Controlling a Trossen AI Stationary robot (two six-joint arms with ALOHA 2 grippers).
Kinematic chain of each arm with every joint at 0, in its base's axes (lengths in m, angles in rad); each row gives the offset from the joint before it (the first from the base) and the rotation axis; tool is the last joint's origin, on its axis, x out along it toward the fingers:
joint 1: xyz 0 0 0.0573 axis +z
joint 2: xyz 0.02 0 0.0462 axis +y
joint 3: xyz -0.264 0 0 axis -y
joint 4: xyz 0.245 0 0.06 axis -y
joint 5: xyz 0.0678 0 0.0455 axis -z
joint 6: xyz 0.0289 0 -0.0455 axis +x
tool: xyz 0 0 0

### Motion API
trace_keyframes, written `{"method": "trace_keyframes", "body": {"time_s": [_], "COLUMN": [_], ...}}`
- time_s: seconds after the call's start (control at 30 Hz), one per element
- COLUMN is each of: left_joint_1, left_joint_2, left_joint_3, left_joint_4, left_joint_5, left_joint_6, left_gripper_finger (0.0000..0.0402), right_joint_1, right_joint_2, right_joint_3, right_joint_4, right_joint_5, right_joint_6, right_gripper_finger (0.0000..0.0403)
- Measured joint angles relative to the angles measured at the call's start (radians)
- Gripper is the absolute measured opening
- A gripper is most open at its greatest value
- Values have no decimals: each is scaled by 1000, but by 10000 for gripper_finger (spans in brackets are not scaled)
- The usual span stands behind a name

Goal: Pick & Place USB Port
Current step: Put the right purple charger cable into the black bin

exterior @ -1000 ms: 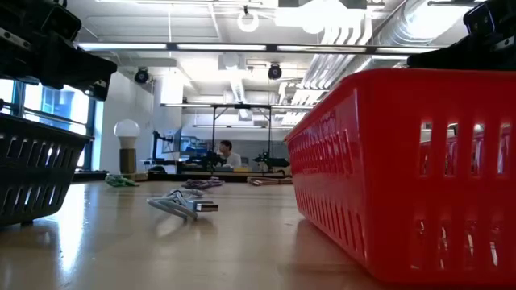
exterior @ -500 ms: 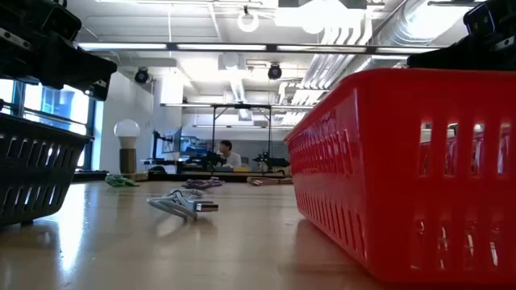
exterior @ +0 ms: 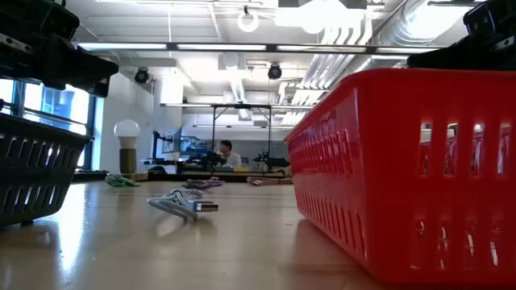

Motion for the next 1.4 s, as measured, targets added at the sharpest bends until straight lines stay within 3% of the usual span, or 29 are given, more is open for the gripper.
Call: {"method": "trace_keyframes", "body": {"time_s": [0.33, 0.6, 0.9, 1.13, 1.4], "left_joint_1": [0, 0, 0, 0, 0], "left_joint_2": [0, 0, 0, 0, 0], "left_joint_3": [0, 1, 8, 9, 9], "left_joint_4": [7, 15, 5, 9, 10], "left_joint_5": [-10, -100, -131, -167, -179], "left_joint_6": [3, -54, -125, -132, -127], "left_gripper_finger": [0, 3, 74, 126, 136], "right_joint_1": [0, 0, 0, 0, -6], "right_joint_2": [0, 48, 278, 527, 806], "right_joint_3": [0, 106, 317, 529, 730], "right_joint_4": [106, -46, -191, -430, -599], "right_joint_5": [2, 201, 287, 367, 452], "right_joint_6": [-27, -55, -30, 17, 13], "right_gripper_finger": [2, 3, 6, 79, 184]}}
